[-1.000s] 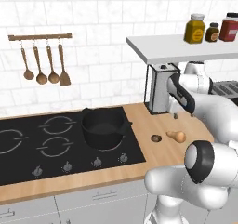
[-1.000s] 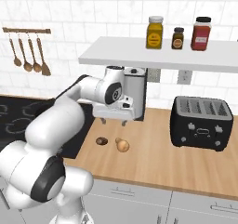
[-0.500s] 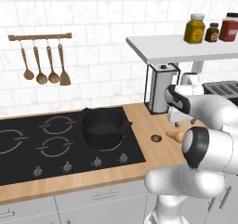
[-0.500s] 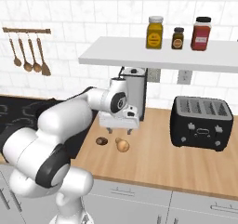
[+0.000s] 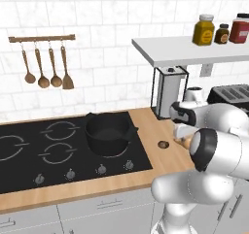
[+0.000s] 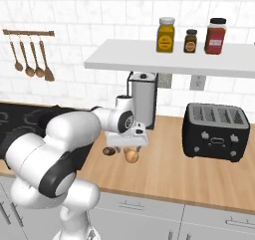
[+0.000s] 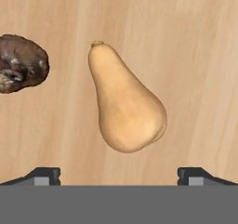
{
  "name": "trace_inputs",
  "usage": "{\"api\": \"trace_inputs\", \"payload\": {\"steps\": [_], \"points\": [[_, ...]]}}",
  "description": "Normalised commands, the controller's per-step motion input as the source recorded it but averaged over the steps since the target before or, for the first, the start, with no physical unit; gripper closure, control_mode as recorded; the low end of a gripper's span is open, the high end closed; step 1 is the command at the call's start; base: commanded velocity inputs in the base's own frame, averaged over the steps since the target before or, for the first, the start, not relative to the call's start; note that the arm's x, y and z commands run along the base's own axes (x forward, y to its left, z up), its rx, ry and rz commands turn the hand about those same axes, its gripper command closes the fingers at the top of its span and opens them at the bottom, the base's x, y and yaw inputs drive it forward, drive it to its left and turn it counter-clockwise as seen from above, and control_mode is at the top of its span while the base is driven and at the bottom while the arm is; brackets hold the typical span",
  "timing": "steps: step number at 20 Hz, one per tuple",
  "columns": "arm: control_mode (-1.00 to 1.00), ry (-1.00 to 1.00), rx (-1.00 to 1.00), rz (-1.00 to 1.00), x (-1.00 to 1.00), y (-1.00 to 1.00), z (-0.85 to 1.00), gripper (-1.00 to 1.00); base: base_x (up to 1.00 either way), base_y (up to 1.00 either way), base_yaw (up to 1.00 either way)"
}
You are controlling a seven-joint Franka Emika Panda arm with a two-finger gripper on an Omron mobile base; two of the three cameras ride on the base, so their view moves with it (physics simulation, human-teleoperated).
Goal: Put the squash and mushroom in the pot. Retrieve the spatula and lightly stir the vegetables in the pot.
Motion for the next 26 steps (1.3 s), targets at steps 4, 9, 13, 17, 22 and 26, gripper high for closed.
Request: {"api": "trace_inputs", "payload": {"steps": [4, 9, 13, 17, 22, 26], "points": [[-1.00, -0.04, 0.00, 0.09, 0.20, 0.00, -0.26, -1.00, 0.00, 0.00, 0.00], [-1.00, -0.04, 0.00, 0.07, 0.33, 0.00, -0.19, -1.00, 0.00, 0.00, 0.00], [-1.00, -0.03, 0.00, 0.10, 0.17, 0.03, -0.15, -1.00, 0.00, 0.00, 0.00], [-1.00, -0.01, 0.00, 0.12, 0.10, 0.14, -0.18, -1.00, 0.00, 0.00, 0.00], [-1.00, 0.00, 0.00, 0.09, 0.16, 0.04, -0.19, -1.00, 0.00, 0.00, 0.00], [-1.00, 0.00, 0.00, 0.05, 0.03, 0.00, -0.25, 1.00, 0.00, 0.00, 0.00]]}}
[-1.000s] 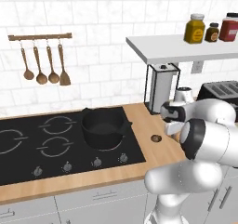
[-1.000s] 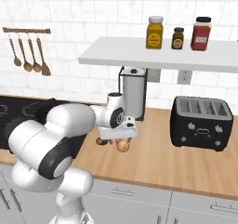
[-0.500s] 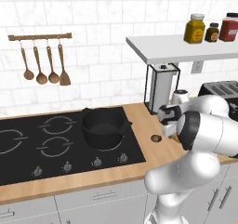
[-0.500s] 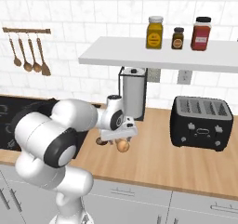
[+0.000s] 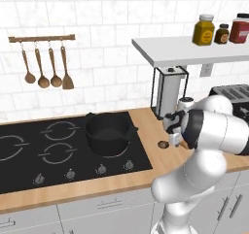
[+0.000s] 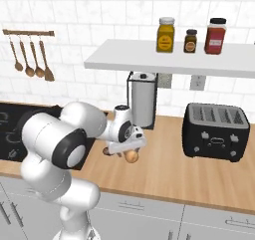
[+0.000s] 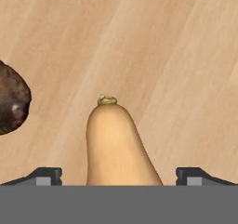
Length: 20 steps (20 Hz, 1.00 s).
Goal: Put the squash and mushroom in the pot. Retrieve the spatula and lightly stir the vegetables in the pot.
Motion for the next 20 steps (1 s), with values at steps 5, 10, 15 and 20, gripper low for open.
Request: {"api": "trace_inputs", "payload": {"steps": [5, 10, 15, 20], "points": [[-1.00, 0.00, 0.00, 0.04, 0.01, 0.00, -0.13, 1.00, 0.00, 0.00, 0.00], [-1.00, -0.11, 0.00, 0.00, -0.19, 0.00, 0.36, 1.00, 0.00, 0.00, 0.00], [-1.00, -0.30, 0.00, 0.00, -0.71, 0.11, 1.00, 1.00, 0.00, 0.00, 0.00], [-1.00, -0.18, 0.00, 0.00, -0.66, 0.63, 1.00, 1.00, 0.00, 0.00, 0.00]]}}
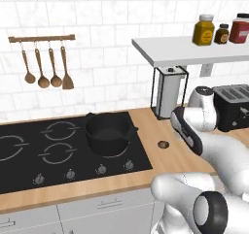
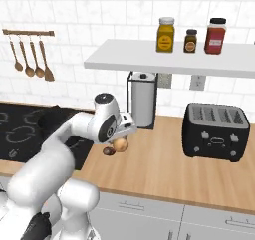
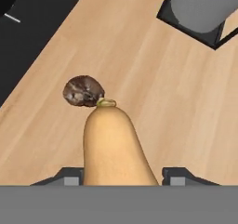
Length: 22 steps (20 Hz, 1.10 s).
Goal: Put the squash and mushroom in the pot. Retrieve the spatula and lightly stir the vegetables in the pot.
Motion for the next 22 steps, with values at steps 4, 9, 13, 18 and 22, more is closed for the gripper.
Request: {"api": "trace_inputs", "payload": {"steps": [4, 9, 13, 18, 22], "points": [[-1.00, -0.11, 0.00, 0.00, -0.59, 1.00, 0.96, 1.00, 0.00, 0.00, 0.00], [-1.00, -0.11, -0.01, 0.00, -0.27, 1.00, 0.95, 1.00, 0.00, 0.00, 0.00], [-1.00, -0.04, 0.00, 0.02, 0.00, 1.00, 0.77, 1.00, 0.00, 0.00, 0.00], [-1.00, -0.01, 0.00, 0.02, 0.15, 0.94, 0.57, 1.00, 0.00, 0.00, 0.00], [-1.00, 0.00, 0.03, 0.00, 0.48, 0.51, 0.06, 1.00, 0.00, 0.00, 0.00]]}}
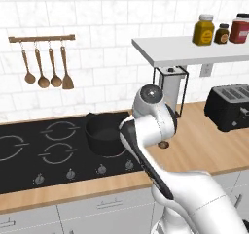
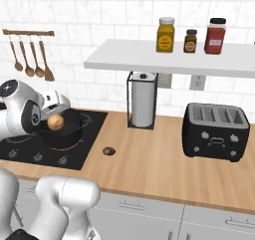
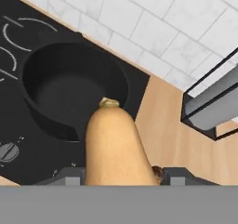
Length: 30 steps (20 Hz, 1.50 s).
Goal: Put the squash and mushroom in the pot. Retrieve the spatula and lightly stir the vegetables in the pot.
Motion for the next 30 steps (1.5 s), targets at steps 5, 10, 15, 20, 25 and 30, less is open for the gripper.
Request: {"api": "trace_inputs", "payload": {"steps": [5, 10, 15, 20, 25, 30], "points": [[-1.00, 0.00, 0.03, 0.00, 0.66, 0.34, -0.15, 1.00, 0.00, 0.00, 0.00], [-1.00, 0.01, 0.01, 0.00, 0.57, 0.47, -0.42, 1.00, 0.00, 0.00, 0.00], [-1.00, 0.07, 0.07, 0.00, 0.56, 0.19, -0.53, 1.00, 0.00, 0.00, 0.00], [-1.00, 0.15, 0.12, 0.00, 0.58, 0.08, -0.52, 1.00, 0.00, 0.00, 0.00], [-1.00, 0.11, 0.06, 0.00, 0.34, 0.25, -0.46, 1.00, 0.00, 0.00, 0.00], [-1.00, 0.01, 0.00, 0.00, 0.03, 0.18, -0.15, -1.00, 0.00, 0.00, 0.00]]}}
